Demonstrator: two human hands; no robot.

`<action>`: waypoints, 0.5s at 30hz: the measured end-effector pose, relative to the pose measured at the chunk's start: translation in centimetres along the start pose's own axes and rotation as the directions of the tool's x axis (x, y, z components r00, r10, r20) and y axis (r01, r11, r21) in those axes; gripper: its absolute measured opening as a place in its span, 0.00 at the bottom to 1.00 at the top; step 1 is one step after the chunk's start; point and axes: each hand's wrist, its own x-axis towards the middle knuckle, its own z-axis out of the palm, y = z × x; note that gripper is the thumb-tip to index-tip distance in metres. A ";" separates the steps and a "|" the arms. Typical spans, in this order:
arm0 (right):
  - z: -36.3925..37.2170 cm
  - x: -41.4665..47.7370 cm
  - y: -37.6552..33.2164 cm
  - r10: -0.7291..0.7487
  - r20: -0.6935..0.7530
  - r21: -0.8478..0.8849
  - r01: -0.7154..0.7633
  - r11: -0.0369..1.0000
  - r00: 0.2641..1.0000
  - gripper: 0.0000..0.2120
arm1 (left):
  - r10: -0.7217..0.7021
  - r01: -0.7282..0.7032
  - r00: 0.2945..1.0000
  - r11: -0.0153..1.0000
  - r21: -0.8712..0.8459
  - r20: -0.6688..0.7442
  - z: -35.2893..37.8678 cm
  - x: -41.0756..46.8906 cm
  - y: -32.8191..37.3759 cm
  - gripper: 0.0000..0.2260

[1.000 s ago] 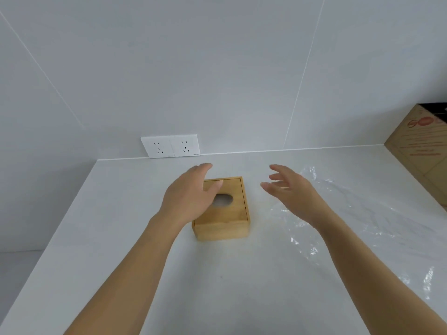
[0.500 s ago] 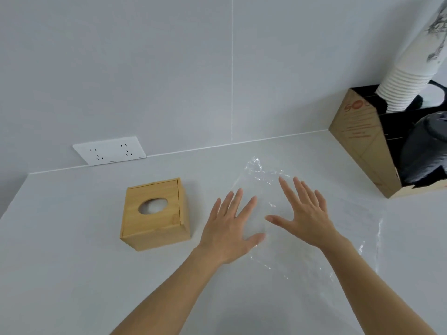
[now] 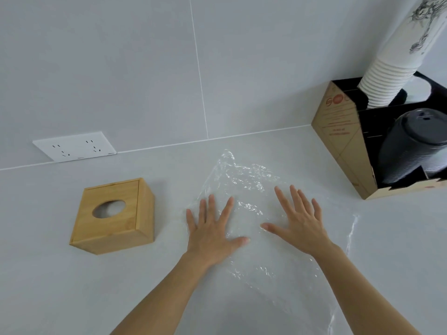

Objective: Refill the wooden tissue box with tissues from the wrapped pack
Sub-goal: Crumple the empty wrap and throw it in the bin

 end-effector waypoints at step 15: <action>-1.0 -1.4 -1.8 -0.022 0.026 0.310 0.013 0.951 0.999 0.46 | -0.154 -0.017 0.958 0.814 -0.581 -0.244 -2.7 -0.6 1.7 0.10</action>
